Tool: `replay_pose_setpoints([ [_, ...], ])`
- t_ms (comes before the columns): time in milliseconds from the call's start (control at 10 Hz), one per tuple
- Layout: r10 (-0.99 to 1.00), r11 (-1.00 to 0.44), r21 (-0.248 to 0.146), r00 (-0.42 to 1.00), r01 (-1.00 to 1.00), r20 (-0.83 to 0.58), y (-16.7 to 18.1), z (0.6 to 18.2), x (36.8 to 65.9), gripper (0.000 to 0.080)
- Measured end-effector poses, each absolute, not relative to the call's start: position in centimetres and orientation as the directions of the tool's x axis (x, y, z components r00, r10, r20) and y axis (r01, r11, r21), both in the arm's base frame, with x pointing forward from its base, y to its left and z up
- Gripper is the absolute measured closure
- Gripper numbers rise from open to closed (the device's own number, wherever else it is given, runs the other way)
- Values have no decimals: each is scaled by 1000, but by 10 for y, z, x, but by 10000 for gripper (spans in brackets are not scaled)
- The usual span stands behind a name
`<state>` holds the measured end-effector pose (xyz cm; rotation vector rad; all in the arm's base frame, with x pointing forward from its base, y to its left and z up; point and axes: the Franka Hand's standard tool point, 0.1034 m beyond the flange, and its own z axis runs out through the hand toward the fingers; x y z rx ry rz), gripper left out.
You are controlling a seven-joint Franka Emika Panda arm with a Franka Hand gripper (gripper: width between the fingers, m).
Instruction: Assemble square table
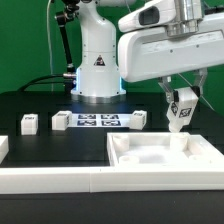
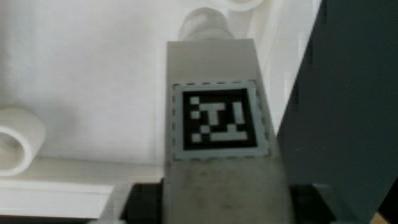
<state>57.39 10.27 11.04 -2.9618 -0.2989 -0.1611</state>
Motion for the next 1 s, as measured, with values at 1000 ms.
replay_pose_setpoints([
  [1000, 169, -975, -57, 886, 214, 432, 100, 114, 594, 509],
])
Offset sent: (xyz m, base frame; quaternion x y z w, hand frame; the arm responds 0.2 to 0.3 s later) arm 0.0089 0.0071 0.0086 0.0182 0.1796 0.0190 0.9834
